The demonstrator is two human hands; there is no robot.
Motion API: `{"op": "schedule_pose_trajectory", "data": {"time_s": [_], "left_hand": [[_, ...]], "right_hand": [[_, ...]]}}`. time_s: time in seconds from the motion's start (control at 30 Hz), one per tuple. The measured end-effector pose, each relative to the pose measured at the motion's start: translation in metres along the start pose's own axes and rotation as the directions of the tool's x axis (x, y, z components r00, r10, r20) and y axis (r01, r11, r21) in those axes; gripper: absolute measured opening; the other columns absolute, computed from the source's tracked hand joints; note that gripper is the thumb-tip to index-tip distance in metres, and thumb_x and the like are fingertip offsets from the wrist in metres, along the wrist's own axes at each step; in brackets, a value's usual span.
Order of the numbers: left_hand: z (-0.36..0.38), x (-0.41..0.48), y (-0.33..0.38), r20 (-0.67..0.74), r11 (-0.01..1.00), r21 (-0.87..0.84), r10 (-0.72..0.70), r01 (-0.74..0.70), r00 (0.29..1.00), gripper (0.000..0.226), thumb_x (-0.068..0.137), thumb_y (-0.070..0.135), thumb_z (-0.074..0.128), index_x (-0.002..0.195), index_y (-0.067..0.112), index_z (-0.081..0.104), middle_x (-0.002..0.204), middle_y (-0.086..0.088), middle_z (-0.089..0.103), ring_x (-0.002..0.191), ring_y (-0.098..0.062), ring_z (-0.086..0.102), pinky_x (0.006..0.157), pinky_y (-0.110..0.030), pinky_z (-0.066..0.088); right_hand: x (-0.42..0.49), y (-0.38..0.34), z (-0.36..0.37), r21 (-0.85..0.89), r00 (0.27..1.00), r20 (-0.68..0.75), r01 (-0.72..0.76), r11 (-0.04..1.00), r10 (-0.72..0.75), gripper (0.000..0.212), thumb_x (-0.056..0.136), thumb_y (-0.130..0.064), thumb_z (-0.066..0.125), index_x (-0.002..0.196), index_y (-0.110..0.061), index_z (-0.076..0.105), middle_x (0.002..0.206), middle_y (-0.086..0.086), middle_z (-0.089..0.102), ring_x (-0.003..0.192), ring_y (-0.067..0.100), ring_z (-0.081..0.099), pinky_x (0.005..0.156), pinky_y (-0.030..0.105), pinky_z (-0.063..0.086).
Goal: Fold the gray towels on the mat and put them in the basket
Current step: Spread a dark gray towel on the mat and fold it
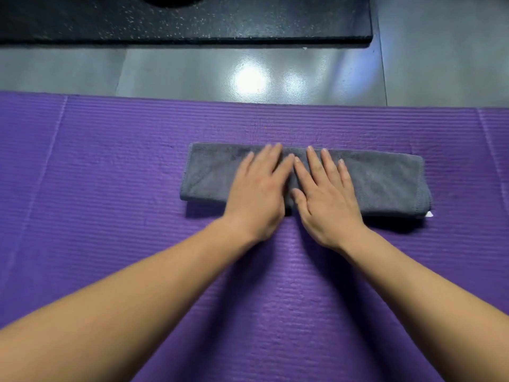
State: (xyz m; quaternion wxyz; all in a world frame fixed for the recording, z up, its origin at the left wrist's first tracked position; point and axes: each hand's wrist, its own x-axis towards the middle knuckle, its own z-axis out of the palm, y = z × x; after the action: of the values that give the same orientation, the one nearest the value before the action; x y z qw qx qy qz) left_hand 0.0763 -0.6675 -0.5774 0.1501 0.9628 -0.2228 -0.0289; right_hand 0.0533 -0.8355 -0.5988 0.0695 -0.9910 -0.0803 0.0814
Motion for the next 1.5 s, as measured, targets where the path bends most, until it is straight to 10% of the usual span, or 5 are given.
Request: {"op": "schedule_pose_trajectory", "data": {"time_s": [0.6,1.0,1.13,1.33,1.5], "left_hand": [[-0.011,-0.039,-0.086,0.144,0.921,0.226,-0.352,0.316,0.925,0.073,0.102,0.058,0.015,0.163,0.021,-0.002,0.17,0.0,-0.011,0.156,-0.015,-0.014,0.127,-0.045,0.002],[-0.029,-0.042,-0.087,0.042,0.912,0.034,-0.41,0.409,0.911,0.063,0.099,0.048,0.054,0.155,0.025,0.037,0.168,-0.008,0.018,0.151,-0.032,0.02,0.117,-0.054,0.03],[-0.035,-0.042,-0.08,-0.043,0.825,-0.151,-0.556,0.545,0.83,0.074,0.09,0.037,0.071,0.152,0.015,0.035,0.145,-0.018,0.042,0.132,-0.04,0.041,0.109,-0.051,0.038],[-0.044,-0.028,-0.09,0.12,0.603,-0.196,-0.768,0.773,0.629,0.076,0.079,0.059,0.075,0.128,0.007,0.048,0.133,-0.021,0.053,0.124,-0.04,0.051,0.103,-0.045,0.044],[-0.047,-0.027,-0.099,0.232,0.524,-0.18,-0.8,0.833,0.553,0.085,0.07,0.072,0.072,0.122,0.007,0.053,0.128,-0.018,0.056,0.114,-0.037,0.058,0.096,-0.045,0.051]], "right_hand": [[-0.003,0.02,-0.005,-0.036,0.998,0.051,0.029,0.999,-0.028,0.074,0.095,-0.06,0.01,0.161,-0.026,0.013,0.17,-0.001,0.004,0.156,0.023,-0.002,0.125,0.049,-0.003],[-0.021,0.106,-0.025,0.001,0.99,0.076,-0.121,0.993,0.121,0.087,0.088,-0.07,0.006,0.161,-0.023,0.014,0.17,0.003,0.006,0.156,0.026,0.0,0.125,0.045,-0.003],[-0.014,0.083,-0.043,0.021,0.984,0.047,-0.174,0.985,0.173,0.072,0.094,-0.051,0.043,0.156,-0.016,0.031,0.168,0.008,0.018,0.155,0.031,0.009,0.124,0.052,0.002],[0.019,-0.016,-0.059,0.16,0.955,-0.044,0.298,0.941,-0.295,0.054,0.092,-0.033,0.065,0.141,-0.014,0.054,0.157,0.006,0.043,0.135,0.034,0.043,0.11,0.05,0.039],[0.052,-0.056,-0.04,0.132,0.935,0.074,0.335,0.933,-0.346,0.061,0.092,-0.048,0.064,0.145,-0.023,0.047,0.161,-0.004,0.034,0.136,0.028,0.036,0.107,0.045,0.035]]}}
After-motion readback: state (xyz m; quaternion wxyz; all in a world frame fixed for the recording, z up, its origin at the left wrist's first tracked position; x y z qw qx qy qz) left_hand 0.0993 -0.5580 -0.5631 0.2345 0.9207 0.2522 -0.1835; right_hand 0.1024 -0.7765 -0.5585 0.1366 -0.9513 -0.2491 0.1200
